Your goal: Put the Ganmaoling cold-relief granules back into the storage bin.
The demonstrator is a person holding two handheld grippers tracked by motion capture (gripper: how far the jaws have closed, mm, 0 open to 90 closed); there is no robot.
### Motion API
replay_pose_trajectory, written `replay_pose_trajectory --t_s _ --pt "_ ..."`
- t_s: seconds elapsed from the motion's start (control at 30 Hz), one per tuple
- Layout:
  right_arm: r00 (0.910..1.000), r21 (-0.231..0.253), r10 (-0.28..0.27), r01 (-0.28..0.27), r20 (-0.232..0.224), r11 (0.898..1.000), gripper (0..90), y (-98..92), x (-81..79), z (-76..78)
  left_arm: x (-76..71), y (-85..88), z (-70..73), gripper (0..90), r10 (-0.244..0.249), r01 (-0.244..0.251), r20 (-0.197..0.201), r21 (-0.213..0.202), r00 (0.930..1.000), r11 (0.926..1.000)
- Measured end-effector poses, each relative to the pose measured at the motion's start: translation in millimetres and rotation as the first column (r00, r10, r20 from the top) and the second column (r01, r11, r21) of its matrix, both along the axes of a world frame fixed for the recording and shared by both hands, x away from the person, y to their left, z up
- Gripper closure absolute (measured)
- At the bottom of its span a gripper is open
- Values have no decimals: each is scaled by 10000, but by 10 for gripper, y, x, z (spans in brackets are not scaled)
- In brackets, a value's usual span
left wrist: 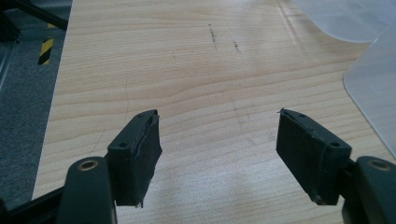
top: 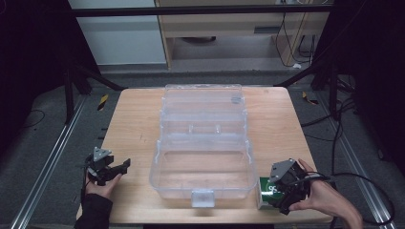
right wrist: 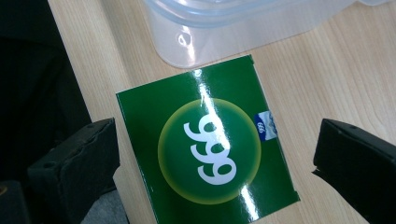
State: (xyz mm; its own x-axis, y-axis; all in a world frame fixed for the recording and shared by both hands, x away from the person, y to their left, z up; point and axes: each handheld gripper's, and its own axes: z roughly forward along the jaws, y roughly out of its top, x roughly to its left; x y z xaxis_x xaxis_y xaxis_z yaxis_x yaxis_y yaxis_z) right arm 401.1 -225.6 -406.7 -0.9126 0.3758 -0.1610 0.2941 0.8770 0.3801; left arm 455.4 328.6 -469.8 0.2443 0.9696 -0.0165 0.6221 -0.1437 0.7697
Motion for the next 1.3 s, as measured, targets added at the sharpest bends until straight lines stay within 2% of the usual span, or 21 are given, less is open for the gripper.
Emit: replay_pose_trajectory --t_s 0.23,0.4,0.47,0.7,1.07,1.3 --pt "9998 -345 104 -110 -162 9993 8 45 34 -54 0 3 0 296 5 -5 2 -1 10000 10000" --pt "9997 -434 101 -111 -244 9990 11 61 42 -76 0 3 1 296 1 -1 9 2 10000 10000" --pt "9991 -431 58 -77 -428 9990 14 51 49 -116 0 3 1 296 6 -6 5 5 10000 10000" --pt "9982 -604 92 -129 -596 9981 14 59 76 -207 2 1 -1 296 8 -8 -5 15 10000 10000" --pt "9946 -1160 416 -525 -948 9919 29 131 125 -298 4 3 -3 297 4 -4 -9 17 10000 10000" --pt "9924 -1238 591 -724 -1077 9897 40 128 143 -352 6 3 -5 297 6 -6 -18 26 10000 10000"
